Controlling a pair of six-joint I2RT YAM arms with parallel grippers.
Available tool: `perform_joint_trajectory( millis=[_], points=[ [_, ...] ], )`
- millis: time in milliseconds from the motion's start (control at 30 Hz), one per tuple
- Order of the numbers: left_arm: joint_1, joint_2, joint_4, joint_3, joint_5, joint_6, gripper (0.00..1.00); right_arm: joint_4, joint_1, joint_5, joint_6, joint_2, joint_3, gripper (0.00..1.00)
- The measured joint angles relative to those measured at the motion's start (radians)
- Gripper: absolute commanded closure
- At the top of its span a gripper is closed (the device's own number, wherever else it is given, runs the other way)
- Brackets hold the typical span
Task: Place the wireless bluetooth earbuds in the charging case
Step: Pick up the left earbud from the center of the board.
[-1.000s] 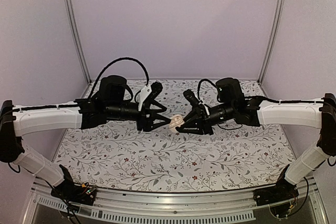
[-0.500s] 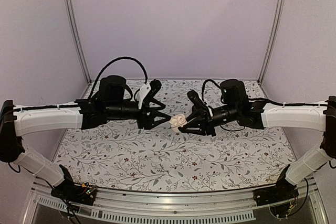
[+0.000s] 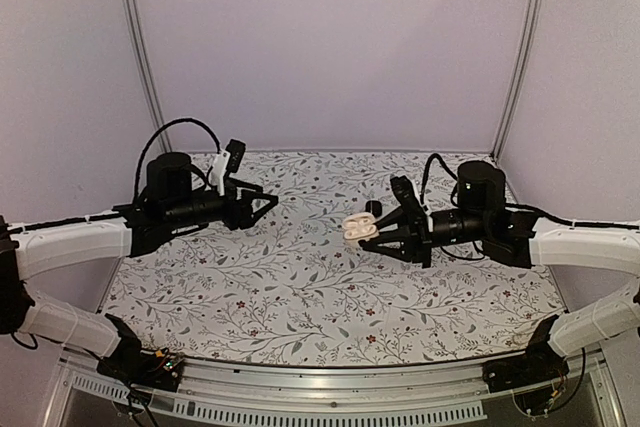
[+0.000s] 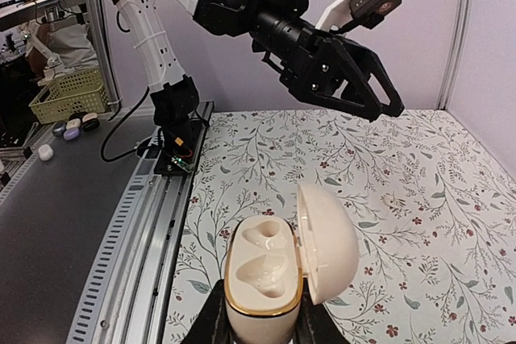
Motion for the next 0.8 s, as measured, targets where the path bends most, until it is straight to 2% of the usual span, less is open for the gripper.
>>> perform_joint_trajectory(
  millis=[200,333,500,633,800],
  points=[
    [0.095,0.0,-0.074,-0.017,-0.18,-0.099,0.38,0.015,0.0,0.03,-0.018,-0.024,0.0,0.99],
    [0.144,0.0,-0.111,-0.05,-0.243,-0.149,0.39,0.015,0.0,0.036,-0.022,-0.026,-0.001,0.98],
    [0.192,0.015,-0.145,-0.087,-0.273,-0.204,0.42,0.034,0.0,0.05,-0.036,-0.046,-0.028,1.0],
    [0.213,0.08,-0.147,-0.086,-0.284,-0.235,0.51,0.039,0.0,0.056,-0.044,-0.047,-0.03,1.0],
    [0.218,0.174,-0.149,-0.083,-0.249,-0.247,0.53,0.042,0.0,0.058,-0.045,-0.047,-0.03,1.0]
  ],
)
